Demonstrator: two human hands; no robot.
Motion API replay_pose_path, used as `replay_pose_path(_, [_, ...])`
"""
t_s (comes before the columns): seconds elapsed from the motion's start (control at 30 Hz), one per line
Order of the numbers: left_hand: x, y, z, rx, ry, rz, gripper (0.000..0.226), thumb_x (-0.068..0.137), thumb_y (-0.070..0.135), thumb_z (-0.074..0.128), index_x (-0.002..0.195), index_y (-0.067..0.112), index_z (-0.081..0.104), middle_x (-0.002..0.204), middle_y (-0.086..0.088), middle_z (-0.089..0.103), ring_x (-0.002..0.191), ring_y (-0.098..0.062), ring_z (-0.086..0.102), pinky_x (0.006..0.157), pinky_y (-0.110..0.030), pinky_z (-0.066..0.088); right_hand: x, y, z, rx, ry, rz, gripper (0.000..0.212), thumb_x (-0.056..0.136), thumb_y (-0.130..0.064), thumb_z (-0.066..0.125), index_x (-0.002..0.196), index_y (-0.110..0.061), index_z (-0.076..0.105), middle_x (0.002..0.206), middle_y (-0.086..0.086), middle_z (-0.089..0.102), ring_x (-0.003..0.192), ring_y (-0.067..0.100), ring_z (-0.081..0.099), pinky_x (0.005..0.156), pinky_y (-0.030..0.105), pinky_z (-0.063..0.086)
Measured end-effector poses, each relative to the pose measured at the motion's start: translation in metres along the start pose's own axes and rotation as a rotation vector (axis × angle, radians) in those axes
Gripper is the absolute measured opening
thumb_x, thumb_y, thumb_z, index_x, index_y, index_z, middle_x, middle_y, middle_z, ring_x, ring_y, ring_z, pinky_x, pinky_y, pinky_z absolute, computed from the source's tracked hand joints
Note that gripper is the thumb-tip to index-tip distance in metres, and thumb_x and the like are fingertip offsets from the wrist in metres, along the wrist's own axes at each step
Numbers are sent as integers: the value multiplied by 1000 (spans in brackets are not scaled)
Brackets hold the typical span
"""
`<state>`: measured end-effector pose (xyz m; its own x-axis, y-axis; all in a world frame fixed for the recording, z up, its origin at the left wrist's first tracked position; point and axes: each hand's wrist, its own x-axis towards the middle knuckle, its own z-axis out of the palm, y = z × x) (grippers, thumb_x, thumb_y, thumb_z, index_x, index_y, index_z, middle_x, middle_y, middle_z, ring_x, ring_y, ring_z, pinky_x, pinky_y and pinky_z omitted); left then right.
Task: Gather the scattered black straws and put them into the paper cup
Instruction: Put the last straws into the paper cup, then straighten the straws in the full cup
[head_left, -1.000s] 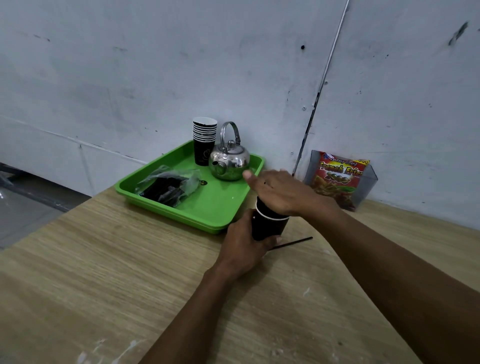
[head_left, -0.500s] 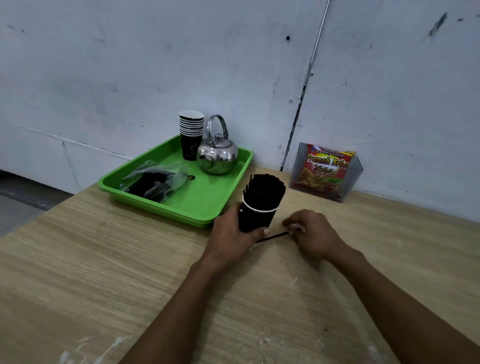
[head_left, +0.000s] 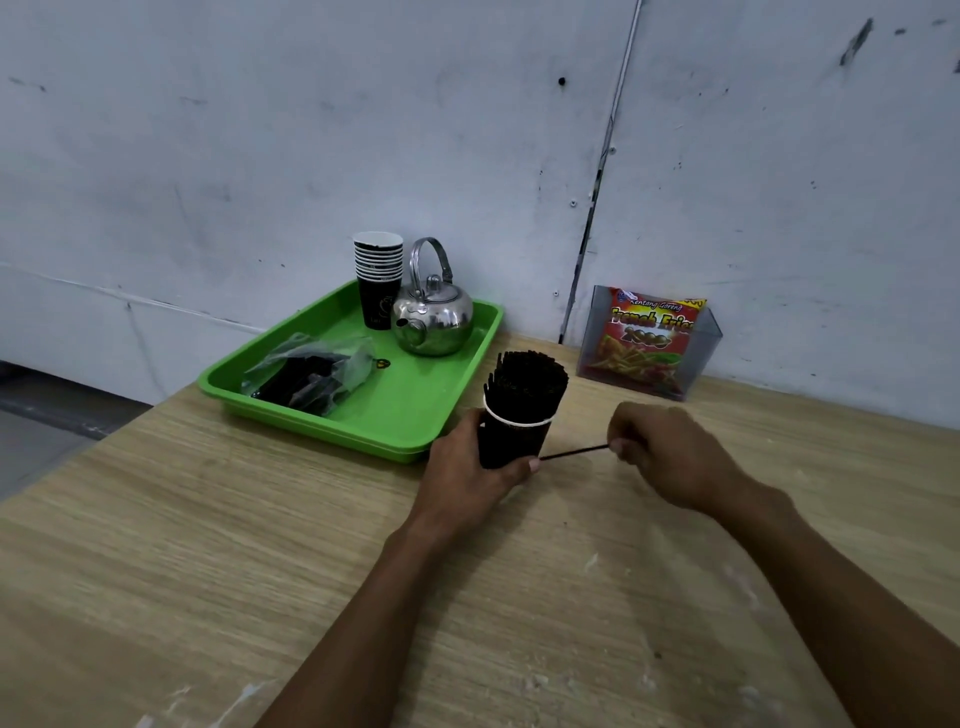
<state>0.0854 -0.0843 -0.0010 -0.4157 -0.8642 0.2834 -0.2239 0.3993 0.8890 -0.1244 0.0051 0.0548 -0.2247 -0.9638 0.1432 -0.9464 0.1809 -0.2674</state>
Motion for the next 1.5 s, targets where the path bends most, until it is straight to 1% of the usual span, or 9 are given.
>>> replay_pose_path(0.13, [0,-2,1,3,2,2,59,69,32,85,120,17,61,109,5,71,100,-7,66,81,-16,50,2,-14,-63,142,150,-19,14,85,-6,71,78,-18,70,71,1,70,67,15,65,68,19,50])
replay_pose_path(0.23, [0,-2,1,6,1,0,59,69,33,85,121,18,60,108,6,71,99,-7,66,80,-13,49,4,-37,-98,258,343,-107,3,82,-10,74,82,-13,75,77,3,73,75,20,69,76,31,55])
replay_pose_path(0.4, [-1,-3,2,4,-15,2,60,70,34,84,124,21,58,110,9,71,99,-2,64,75,-3,45,9,-86,-113,248,493,-257,5,86,-13,70,88,-12,76,78,-2,71,76,13,68,75,26,54])
replay_pose_path(0.57, [0,-4,2,4,-8,0,59,71,30,84,124,20,59,109,9,70,95,-1,63,71,3,42,29,-104,-101,56,278,-214,8,87,-22,65,81,-27,67,91,0,67,85,20,63,81,41,53])
replay_pose_path(0.7, [0,-3,2,5,-11,16,60,71,31,84,124,21,58,107,10,69,93,2,63,71,2,43,34,-119,-76,-160,113,-172,3,90,-25,60,90,-27,63,105,7,61,98,29,60,87,42,47])
replay_pose_path(0.8, [0,-5,2,-17,-18,23,58,72,31,84,123,21,58,108,10,71,93,6,63,72,-2,46,33,-123,-61,-217,19,-195,11,93,-27,58,99,-22,64,111,7,58,107,28,56,78,34,41])
replay_pose_path(1.03, [1,-6,2,-53,-20,27,56,72,30,83,122,21,59,108,11,71,96,11,63,73,-4,46,34,-122,-45,-13,163,-195,51,97,-57,35,130,-22,53,128,7,51,124,25,44,96,45,43])
replay_pose_path(1.27, [1,-10,4,-46,-30,31,51,72,34,81,117,23,60,105,11,73,97,4,66,82,-23,55,49,-120,-3,-168,-56,-21,72,94,-67,15,140,-19,42,150,16,38,140,36,32,110,57,29])
replay_pose_path(1.5, [1,-8,4,-37,-16,16,55,72,31,83,121,23,59,107,13,71,96,11,62,75,-6,48,64,-128,-22,0,35,-15,75,92,-71,12,142,-23,42,141,16,49,132,36,44,106,57,33])
